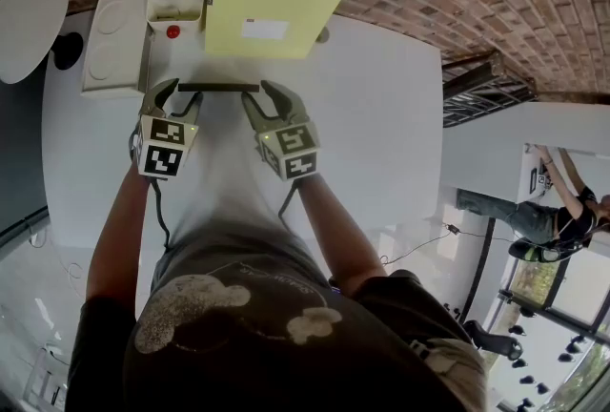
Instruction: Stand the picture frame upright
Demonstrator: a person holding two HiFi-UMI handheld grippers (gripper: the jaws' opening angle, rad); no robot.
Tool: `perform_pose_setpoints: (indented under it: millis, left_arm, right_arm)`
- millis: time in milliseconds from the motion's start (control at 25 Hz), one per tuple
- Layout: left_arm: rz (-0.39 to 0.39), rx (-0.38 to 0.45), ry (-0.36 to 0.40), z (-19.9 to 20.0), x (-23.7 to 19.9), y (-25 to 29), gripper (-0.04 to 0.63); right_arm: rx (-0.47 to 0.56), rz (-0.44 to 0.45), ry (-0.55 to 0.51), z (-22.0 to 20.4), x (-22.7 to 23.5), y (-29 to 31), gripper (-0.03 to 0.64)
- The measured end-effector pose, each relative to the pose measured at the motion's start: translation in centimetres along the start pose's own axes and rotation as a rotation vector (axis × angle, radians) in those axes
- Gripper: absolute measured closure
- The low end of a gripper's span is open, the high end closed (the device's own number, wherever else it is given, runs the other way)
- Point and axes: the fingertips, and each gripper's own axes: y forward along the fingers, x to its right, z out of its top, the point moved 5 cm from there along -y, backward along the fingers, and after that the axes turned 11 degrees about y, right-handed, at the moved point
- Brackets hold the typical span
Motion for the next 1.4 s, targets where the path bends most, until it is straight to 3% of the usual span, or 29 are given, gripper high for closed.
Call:
perform_pose_setpoints:
  millis: [240,360,880,1400]
  left_arm:
    - [0.026,0.006,0.018,0.2,-0.4,-0.2,0.429]
    - [0.043,0.013,0.032,0.4,-0.7,-0.1,0.482]
    - [0.053,0.012,0.027,0.7,-1.1,0.3,0.479]
    - [0.021,-0.002,0.013,0.4,-0.6,0.4,0.417]
  right_arm:
    - [0.004,0.004,-0.013,0.3,0.0,0.1,0.449]
    - [0.020,0.010,-0.027,0.6,-0.1,0.3,0.495]
    - [0.027,0.001,-0.024,1.1,0.1,0.8,0.494]
    - [-0.001,0.004,-0.024,0.4,-0.1,0.8,0.466]
